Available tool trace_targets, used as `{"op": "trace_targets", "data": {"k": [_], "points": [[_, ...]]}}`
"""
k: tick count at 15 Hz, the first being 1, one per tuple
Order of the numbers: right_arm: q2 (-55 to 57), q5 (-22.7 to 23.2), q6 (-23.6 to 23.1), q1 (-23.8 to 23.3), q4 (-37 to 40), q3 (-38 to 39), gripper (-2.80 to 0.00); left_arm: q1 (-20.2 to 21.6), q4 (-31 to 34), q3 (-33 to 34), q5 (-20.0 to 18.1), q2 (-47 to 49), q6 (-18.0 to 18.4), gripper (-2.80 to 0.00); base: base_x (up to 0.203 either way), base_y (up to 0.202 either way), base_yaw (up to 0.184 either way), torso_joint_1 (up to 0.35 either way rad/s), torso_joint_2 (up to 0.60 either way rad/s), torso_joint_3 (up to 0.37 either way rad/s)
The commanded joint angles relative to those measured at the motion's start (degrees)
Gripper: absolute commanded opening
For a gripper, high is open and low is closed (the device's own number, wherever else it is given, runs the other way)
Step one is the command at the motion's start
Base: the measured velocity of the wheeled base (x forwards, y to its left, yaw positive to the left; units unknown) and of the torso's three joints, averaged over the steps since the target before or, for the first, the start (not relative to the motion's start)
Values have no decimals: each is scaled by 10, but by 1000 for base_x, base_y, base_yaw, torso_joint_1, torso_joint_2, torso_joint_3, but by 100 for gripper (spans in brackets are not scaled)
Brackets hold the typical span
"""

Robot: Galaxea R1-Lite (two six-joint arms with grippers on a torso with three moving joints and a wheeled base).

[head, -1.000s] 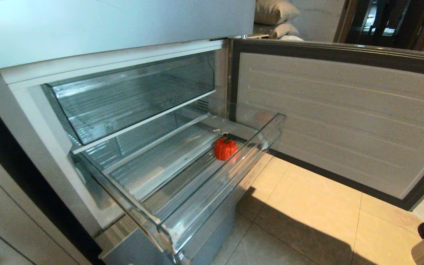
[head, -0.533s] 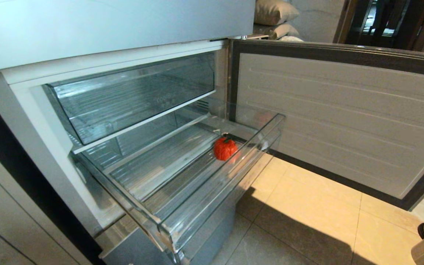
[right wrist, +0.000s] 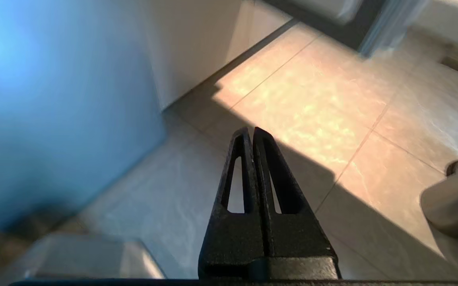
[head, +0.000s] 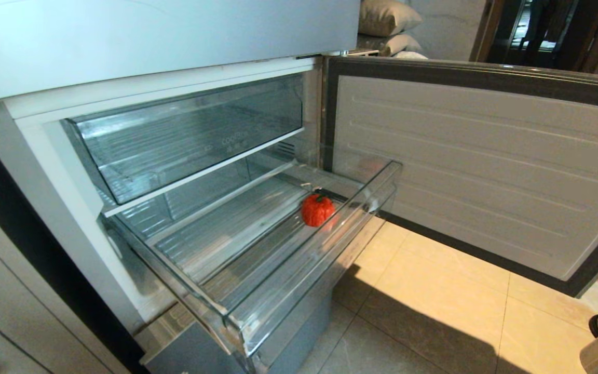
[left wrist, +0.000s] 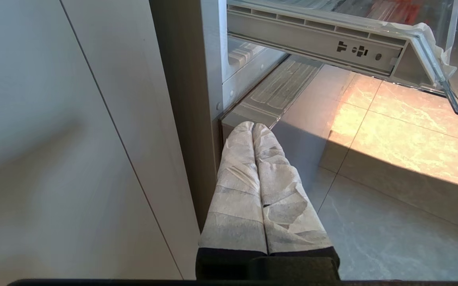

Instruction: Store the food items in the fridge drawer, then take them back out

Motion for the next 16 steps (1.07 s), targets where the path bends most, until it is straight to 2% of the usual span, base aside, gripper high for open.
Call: {"op": "trace_targets", "data": {"k": [1, 5, 12, 16], "points": [[-41, -19, -11, 28, 43, 5, -280, 0, 0, 0, 0, 0, 0, -280, 0, 0, 0, 0, 0, 0], [-152, -22, 5, 18, 40, 6, -280, 0, 0, 0, 0, 0, -4, -280, 0, 0, 0, 0, 0, 0], [-155, -30, 29, 16, 41, 6, -280, 0, 0, 0, 0, 1, -9, -280, 0, 0, 0, 0, 0, 0], [-155, -28, 27, 15, 42, 6, -280, 0, 0, 0, 0, 0, -9, -280, 0, 0, 0, 0, 0, 0]]}}
